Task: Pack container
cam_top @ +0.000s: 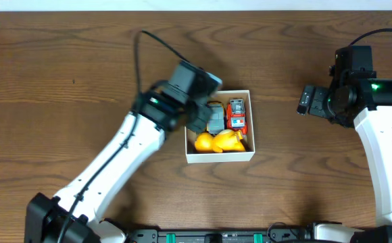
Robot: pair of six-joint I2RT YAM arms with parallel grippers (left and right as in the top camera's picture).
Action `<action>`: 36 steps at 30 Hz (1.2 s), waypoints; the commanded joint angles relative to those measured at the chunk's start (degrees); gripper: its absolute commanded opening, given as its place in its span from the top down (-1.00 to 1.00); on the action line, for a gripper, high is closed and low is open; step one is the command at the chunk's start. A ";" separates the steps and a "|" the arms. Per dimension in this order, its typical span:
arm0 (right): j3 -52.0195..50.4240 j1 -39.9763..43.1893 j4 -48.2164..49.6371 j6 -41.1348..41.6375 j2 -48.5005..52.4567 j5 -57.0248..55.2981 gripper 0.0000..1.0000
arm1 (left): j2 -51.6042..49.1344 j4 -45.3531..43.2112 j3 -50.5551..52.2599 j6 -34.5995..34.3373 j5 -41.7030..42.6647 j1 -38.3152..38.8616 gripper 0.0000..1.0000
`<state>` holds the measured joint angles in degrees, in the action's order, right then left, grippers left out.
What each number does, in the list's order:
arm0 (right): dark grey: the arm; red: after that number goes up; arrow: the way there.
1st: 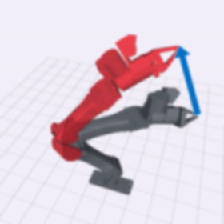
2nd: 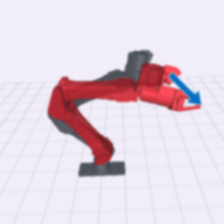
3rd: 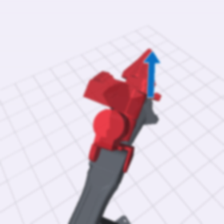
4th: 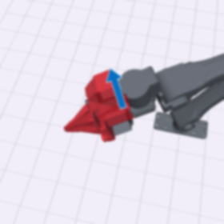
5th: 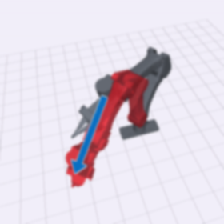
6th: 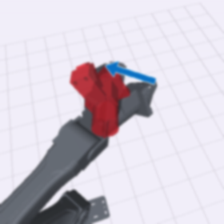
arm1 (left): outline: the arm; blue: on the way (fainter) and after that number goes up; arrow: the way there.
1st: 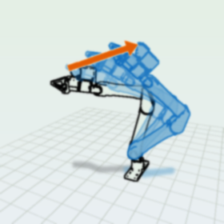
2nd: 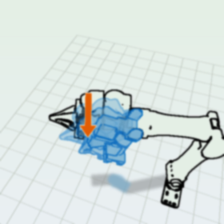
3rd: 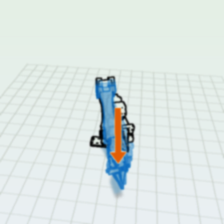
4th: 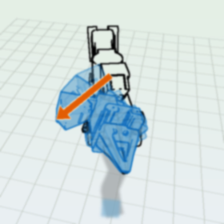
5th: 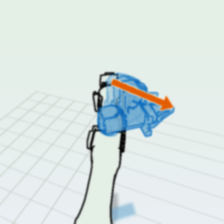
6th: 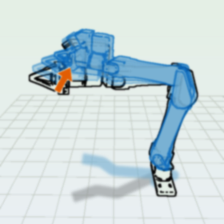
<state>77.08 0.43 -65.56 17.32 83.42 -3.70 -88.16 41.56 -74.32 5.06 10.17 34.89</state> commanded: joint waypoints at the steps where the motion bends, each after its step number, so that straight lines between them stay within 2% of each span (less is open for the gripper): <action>1: -0.28 0.24 -0.07 -0.68 0.15 1.73 -0.98 | -0.17 -0.44 0.61 0.24 0.55 4.66 0.84; 2: -0.28 0.24 -0.15 -0.66 0.15 1.84 -0.97 | -0.59 -0.52 0.66 0.22 0.55 5.62 0.88; 17: -0.28 0.26 -0.92 -0.70 0.15 1.81 -0.98 | -7.43 -5.86 0.98 0.22 6.38 11.10 0.88; 36: -0.28 0.26 -2.23 -1.75 0.17 1.81 -0.99 | -17.77 -4.74 3.96 0.15 6.80 10.99 0.88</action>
<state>77.08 0.43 -67.53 17.06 83.42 -2.09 -102.69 35.94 -73.10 5.13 16.97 46.35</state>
